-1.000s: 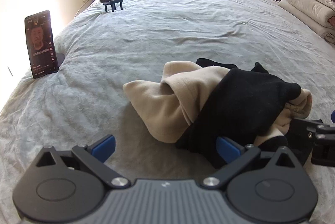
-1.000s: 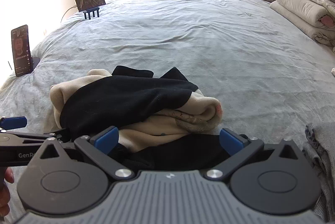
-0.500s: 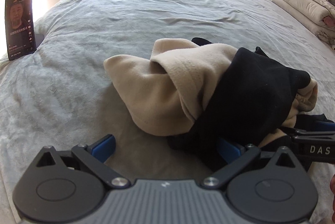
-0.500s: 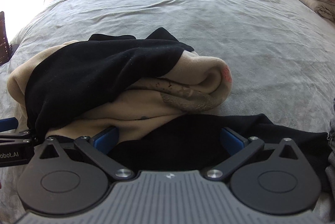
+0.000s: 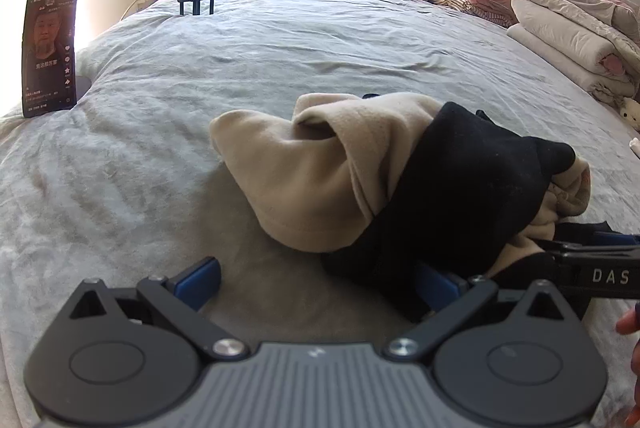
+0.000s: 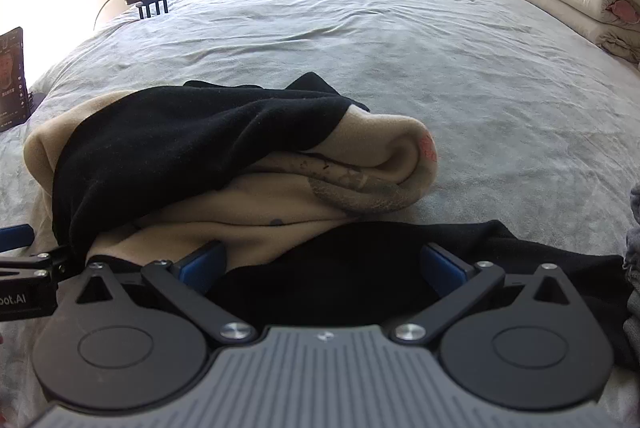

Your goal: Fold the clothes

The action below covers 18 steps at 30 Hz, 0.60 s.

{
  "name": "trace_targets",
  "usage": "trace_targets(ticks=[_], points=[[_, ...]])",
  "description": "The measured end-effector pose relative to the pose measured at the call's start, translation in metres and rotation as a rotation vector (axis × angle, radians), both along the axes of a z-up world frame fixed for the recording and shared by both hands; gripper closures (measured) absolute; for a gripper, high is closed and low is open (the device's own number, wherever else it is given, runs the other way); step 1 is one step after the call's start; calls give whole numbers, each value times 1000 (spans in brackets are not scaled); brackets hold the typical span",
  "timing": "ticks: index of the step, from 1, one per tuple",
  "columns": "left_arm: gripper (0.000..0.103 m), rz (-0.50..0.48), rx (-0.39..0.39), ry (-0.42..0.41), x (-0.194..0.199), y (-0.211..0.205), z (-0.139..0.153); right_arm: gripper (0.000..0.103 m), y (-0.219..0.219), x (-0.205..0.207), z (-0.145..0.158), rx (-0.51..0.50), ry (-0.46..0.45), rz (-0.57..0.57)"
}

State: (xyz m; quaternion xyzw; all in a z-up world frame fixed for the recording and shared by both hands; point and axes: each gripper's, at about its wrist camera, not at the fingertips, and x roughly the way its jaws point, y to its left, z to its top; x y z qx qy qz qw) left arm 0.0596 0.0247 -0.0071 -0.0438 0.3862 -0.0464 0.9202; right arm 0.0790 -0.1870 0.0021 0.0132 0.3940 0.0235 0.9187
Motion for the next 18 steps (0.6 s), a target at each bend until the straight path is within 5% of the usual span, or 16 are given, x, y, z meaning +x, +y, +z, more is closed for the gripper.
trace_targets(ticks=[6, 14, 18], points=[[0, 67, -106, -15, -1, 14, 14, 0, -3, -5, 18, 44, -68, 32], [0, 46, -216, -35, 3, 33, 21, 1, -11, 4, 27, 402, -83, 93], [1, 83, -228, -39, 4, 38, 20, 33, 2, 14, 27, 455, -68, 135]])
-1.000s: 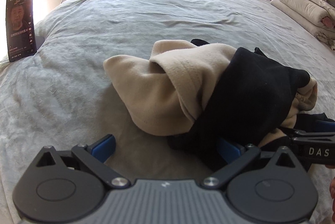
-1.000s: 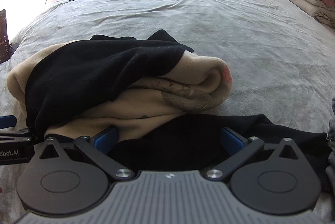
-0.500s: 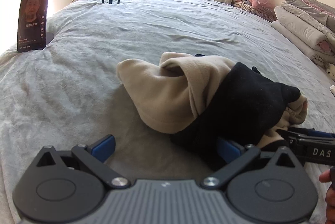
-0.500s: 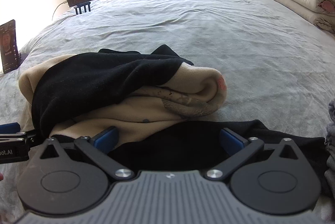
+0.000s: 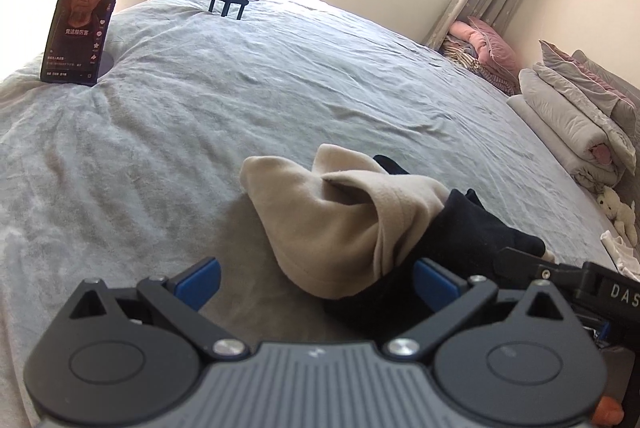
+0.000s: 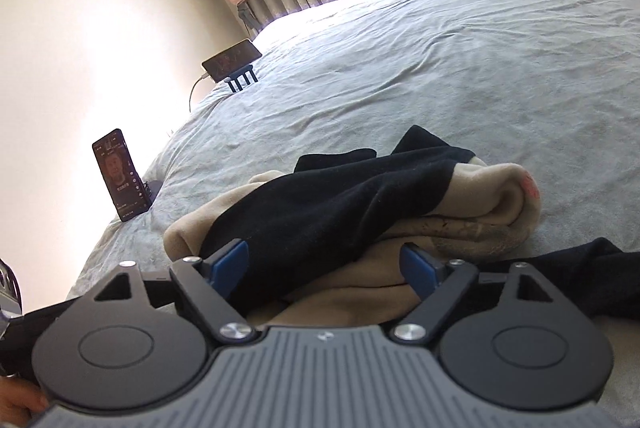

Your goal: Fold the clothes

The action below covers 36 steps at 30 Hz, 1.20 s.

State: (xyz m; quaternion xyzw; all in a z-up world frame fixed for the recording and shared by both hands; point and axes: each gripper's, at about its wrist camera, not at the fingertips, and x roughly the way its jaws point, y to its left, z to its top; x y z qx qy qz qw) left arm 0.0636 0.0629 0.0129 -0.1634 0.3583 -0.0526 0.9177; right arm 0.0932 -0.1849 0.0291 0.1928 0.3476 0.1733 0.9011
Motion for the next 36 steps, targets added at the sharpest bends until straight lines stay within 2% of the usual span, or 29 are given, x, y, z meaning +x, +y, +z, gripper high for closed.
trace_targets(ticks=[1, 3, 4, 5, 6, 9, 14, 16, 18, 19, 20, 22, 23, 24, 28, 33, 36], points=[[1, 3, -6, -3, 0, 1, 0, 38, 2, 1, -1, 11, 11, 7], [1, 3, -25, -15, 0, 3, 1, 60, 2, 0, 1, 16, 1, -1], [2, -1, -33, -20, -1, 4, 2, 65, 1, -1, 3, 16, -11, -6], [4, -10, -41, -26, -1, 4, 2, 81, 0, -2, 5, 16, -23, -11], [8, -34, -48, -37, -1, 4, 4, 91, -3, -2, 8, 34, -33, -12], [15, -113, -52, -83, -5, -3, 9, 91, -11, -3, 22, 98, -78, -21], [17, -284, 5, -153, -15, -31, 15, 91, -15, -5, 25, 81, -86, -14], [17, -332, 48, -160, -17, -44, 13, 90, -16, -5, 24, 74, -79, -6], [17, -338, 102, -152, -15, -57, 7, 85, -18, -5, 24, 71, -73, -6], [24, -324, 135, -147, -12, -63, 1, 85, -21, -6, 24, 70, -68, -15], [29, -306, 151, -148, -10, -65, -2, 80, -24, -6, 24, 63, -60, -26], [48, -271, 165, -152, -7, -66, -7, 48, -32, -9, 25, 31, -51, -60], [54, -239, 160, -157, -6, -63, -5, 27, -37, -12, 26, -1, -52, -90], [71, -207, 155, -161, -5, -60, -4, 24, -41, -15, 26, -28, -54, -113], [82, -143, 74, -177, -7, -43, 3, 24, -59, -18, 22, -65, -27, -171], [87, -67, 48, -267, -23, -32, 25, 24, -76, -11, 11, -74, 34, -258], [87, -36, 19, -313, -33, -22, 43, 24, -79, -10, 7, -69, 49, -262]])
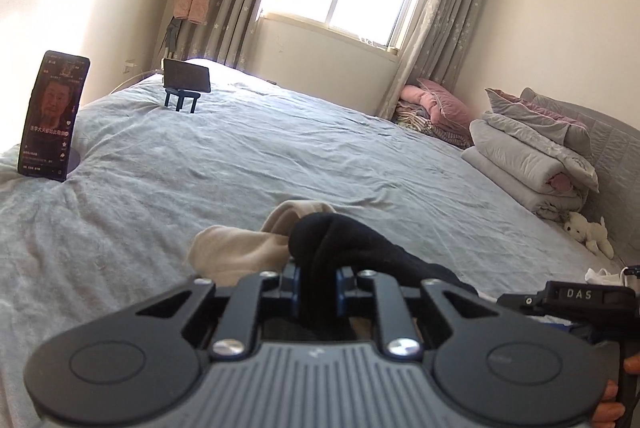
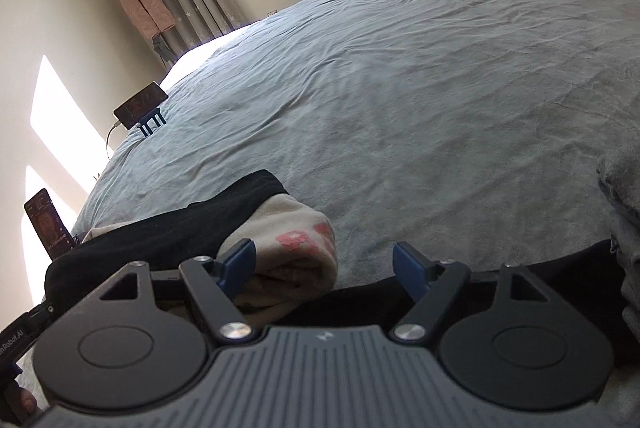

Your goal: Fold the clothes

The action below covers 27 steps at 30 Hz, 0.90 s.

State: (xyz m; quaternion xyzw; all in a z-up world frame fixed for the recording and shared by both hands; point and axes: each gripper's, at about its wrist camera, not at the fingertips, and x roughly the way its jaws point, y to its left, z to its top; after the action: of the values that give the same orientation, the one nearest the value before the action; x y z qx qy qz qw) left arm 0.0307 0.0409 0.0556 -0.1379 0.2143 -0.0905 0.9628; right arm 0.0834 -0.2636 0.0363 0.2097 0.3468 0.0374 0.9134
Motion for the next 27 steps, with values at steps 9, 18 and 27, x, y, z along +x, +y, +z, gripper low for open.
trace_targets(ticks=[9, 18, 27], points=[[88, 50, -6, -61, -30, 22, 33, 20, 8, -1, 1, 39, -13, 82], [87, 118, 38, -29, -58, 68, 41, 19, 15, -2, 0, 77, -4, 137], [87, 79, 160, 190, -83, 99, 3, 19, 43, -1, -8, 188, 28, 278]])
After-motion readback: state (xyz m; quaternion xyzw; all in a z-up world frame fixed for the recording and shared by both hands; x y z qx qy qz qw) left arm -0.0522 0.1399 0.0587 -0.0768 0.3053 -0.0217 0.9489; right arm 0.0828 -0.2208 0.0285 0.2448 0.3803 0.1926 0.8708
